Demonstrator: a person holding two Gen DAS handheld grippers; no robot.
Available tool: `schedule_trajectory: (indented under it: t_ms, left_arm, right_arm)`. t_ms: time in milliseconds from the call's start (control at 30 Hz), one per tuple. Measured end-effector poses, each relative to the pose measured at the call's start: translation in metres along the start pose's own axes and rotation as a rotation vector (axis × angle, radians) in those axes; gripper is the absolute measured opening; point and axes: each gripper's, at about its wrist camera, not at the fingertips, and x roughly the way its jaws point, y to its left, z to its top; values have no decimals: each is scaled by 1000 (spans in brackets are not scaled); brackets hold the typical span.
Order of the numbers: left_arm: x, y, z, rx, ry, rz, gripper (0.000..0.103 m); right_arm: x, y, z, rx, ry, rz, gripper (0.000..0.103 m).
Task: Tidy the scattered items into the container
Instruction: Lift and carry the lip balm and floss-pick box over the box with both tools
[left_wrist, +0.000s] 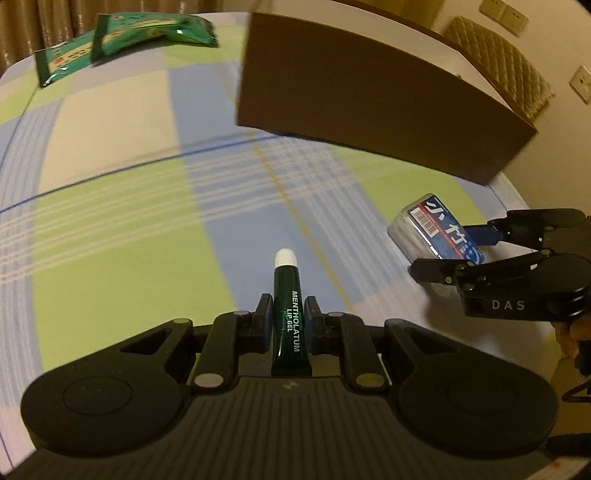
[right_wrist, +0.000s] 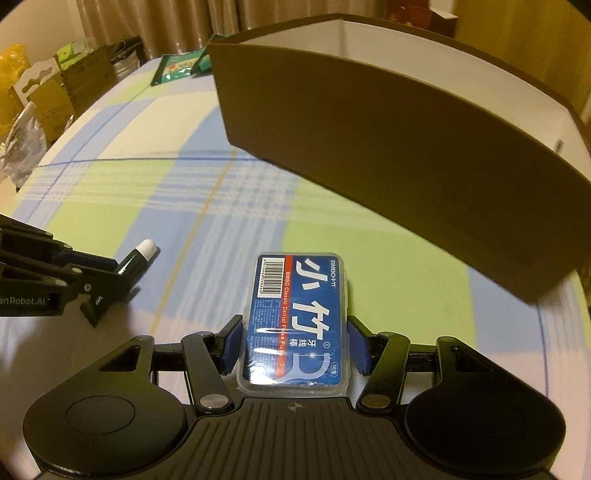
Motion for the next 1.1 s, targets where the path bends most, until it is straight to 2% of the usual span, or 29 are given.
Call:
schedule_trajectory:
  t_ms: [67,167,233,367,400,433,467,533,833,1100]
  left_arm:
    - [2,-2,3,-4,9,2,17]
    - [6,-7,10,9,22,20,18]
    - [8,-15,11,28,31,43,18]
    - [12,-25,13,70,40,90,18]
    - [13,-28,13,85,43,103,18]
    - [13,-31,12,98,44,115,18]
    - [13,-33,11,108,45,125,18]
    - [13,-35,10,117,48,137,14]
    - [8,-41,3,123,62,139,13]
    - [-19,-43,6,115,-9,112,13]
  right_arm:
    - [-3,-2,-3,-8,-5,1,57]
    - [0,0,-3,-21,-15,-12,69]
    - [2,4,-2,-30,-25,-15,71]
    - [4,3,-2,-30,-26,-19,69]
    - [4,3,-2,-31,-26,-20,65]
    - [3,4,-1,-37,-30,-18,56]
    - [3,5,-1,-44,-30,-17,55]
    - [1,5,-3,-51,-29,-14,55]
    - [-8,1,-11,-25,-17,2,55]
    - [-35,-15,-15,44,-72,17,55]
